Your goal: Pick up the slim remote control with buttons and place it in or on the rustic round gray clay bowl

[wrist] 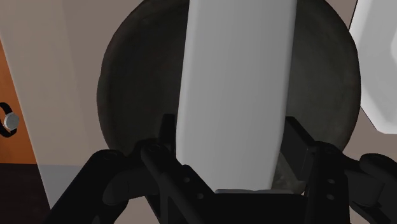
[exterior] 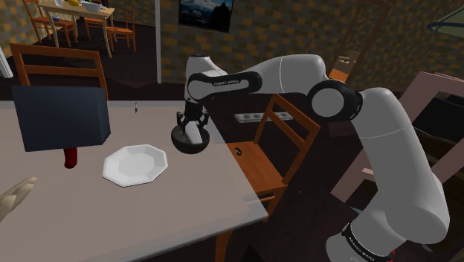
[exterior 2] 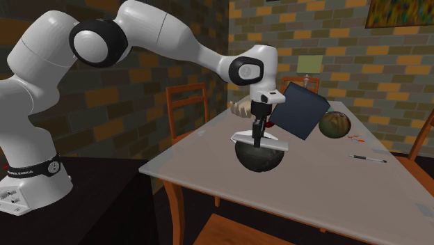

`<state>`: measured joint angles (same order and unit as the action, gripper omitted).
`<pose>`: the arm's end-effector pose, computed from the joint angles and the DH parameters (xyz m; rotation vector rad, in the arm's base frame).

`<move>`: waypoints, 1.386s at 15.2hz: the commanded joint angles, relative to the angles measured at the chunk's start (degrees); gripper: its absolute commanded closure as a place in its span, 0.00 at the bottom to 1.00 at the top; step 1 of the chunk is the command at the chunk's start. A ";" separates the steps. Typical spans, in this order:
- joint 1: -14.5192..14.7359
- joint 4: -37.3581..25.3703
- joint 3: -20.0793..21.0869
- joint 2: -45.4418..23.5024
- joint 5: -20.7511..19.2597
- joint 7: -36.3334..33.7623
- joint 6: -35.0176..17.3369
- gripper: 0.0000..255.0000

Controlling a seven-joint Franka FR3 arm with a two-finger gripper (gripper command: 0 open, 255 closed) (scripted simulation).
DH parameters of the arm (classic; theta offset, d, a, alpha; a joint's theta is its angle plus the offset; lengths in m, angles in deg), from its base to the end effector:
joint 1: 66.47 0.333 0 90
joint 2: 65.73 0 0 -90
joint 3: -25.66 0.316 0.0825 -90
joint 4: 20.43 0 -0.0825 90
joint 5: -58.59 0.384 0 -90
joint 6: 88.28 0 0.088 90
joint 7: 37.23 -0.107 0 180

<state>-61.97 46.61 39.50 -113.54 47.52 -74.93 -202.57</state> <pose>0.7398 0.1768 0.3003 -3.0903 0.5262 -0.0156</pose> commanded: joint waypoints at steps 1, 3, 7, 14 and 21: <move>0.00 0.12 0.00 -0.01 0.00 -0.02 -0.08 1.00; 0.00 0.12 0.00 -0.01 0.00 -0.02 -0.08 1.00; 0.00 0.13 0.00 -0.01 0.00 -0.03 -0.08 0.00; 0.03 -2.23 0.33 2.02 0.44 0.29 4.26 0.00; 0.07 -3.06 0.40 2.43 0.55 0.38 5.49 0.00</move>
<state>-61.90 43.56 39.90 -111.12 48.06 -74.55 -197.11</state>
